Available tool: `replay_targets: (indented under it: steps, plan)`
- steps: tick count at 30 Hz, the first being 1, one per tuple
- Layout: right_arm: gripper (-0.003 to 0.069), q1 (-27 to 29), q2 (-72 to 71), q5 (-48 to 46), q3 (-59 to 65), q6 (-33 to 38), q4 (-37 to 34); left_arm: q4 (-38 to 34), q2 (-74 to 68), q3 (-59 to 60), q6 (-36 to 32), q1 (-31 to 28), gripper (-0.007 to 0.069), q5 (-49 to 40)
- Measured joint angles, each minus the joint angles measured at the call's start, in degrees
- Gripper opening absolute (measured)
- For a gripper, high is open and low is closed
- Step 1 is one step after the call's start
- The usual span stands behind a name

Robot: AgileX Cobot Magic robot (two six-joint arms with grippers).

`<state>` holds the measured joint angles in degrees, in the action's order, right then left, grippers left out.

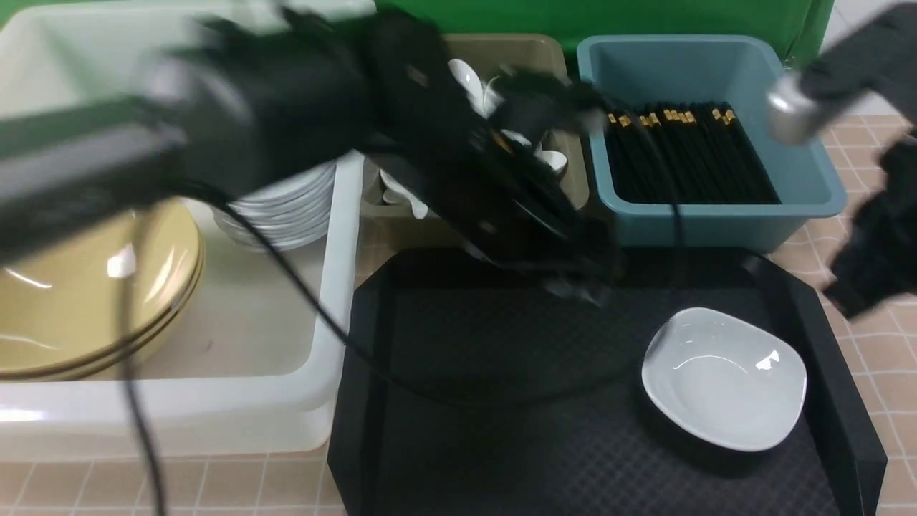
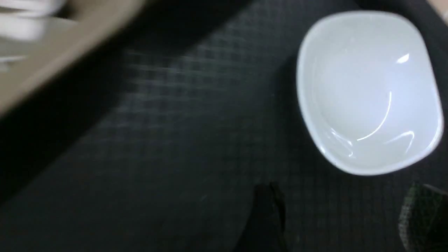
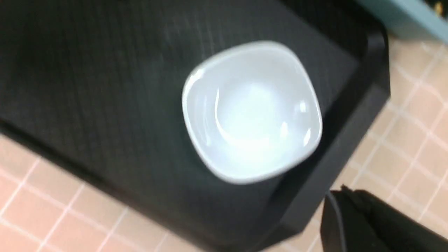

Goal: On brown table put chopsticks spoon bowls plates into blue grey white boxes.
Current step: 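Grasp the small white bowl on the black tray by its rim with the left gripper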

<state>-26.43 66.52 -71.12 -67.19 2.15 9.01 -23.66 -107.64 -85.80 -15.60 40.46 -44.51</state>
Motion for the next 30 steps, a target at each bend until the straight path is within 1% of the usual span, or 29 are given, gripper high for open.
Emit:
replay_targets:
  steps: [3, 6, 10, 14, 16, 18, 19, 20, 21, 22, 23, 26, 27, 28, 30]
  plan:
    - [0.0048, 0.1, -4.3, 0.1, 3.0, -0.6, -0.1, 0.0, -4.9, -2.8, 0.0, 2.0, 0.0435, 0.5]
    - [0.0048, 0.1, -10.2, 0.1, 6.1, -0.8, -0.1, -0.5, -12.6, -8.8, 1.3, 3.9, 0.0435, 0.6]
    - [0.0048, 0.1, -13.2, 0.0, 6.8, -0.8, -0.1, -1.3, -18.4, -13.1, 3.4, 4.6, 0.0435, 0.1]
    - [0.0048, 0.1, -14.0, 0.1, 6.8, -0.8, -0.1, -2.8, -20.7, -15.4, 3.8, 4.7, 0.0435, -0.2]
    - [0.0048, 0.1, -14.0, 0.1, 6.8, -0.8, -0.1, -3.9, -21.5, -16.2, 4.1, 4.7, 0.0417, -0.3]
    - [0.0048, 0.1, -14.0, 0.8, 6.8, -0.8, -0.1, -4.1, -21.7, -16.4, 4.2, 4.7, 0.0336, -0.4]
    - [0.0048, 0.1, -14.0, 0.9, 6.8, -0.8, -0.1, -4.1, -21.7, -16.4, 4.2, 4.7, 0.0326, -0.5]
    - [0.0048, 0.1, -14.0, 1.3, 6.8, -0.8, -0.1, -3.7, -21.7, -16.4, 4.2, 4.7, 0.0272, -0.9]
    - [0.0048, 0.1, -13.7, 2.3, 6.8, -0.8, -0.1, -2.9, -21.7, -16.5, 4.4, 4.7, 0.0181, -1.9]
    - [0.0048, 0.1, -13.6, 2.6, 6.8, -0.8, -0.1, -2.6, -21.7, -16.5, 4.3, 4.7, 0.0154, -2.2]
    - [0.0048, 0.1, -13.1, 3.6, 6.8, -0.8, -0.1, -1.4, -21.4, -16.8, 4.8, 4.7, 0.0074, -3.1]
    - [0.0048, 0.1, -11.7, 5.3, 6.8, -0.8, -0.2, 3.7, -18.9, -17.8, 5.2, 4.6, 0.0024, -7.5]
    - [0.0048, 0.1, -11.6, 5.3, 6.8, -0.8, -0.3, 4.2, -18.7, -18.0, 5.2, 4.6, 0.0022, -8.2]
    - [0.0048, 0.1, -10.5, 5.7, 6.6, -0.2, -0.5, 7.3, -16.7, -18.6, 5.4, 4.1, 0.0011, -10.6]
    - [0.0048, 0.1, -8.8, 5.7, 4.8, 1.4, -2.0, 11.4, -12.6, -19.1, 5.6, 2.2, 0.0006, -13.0]
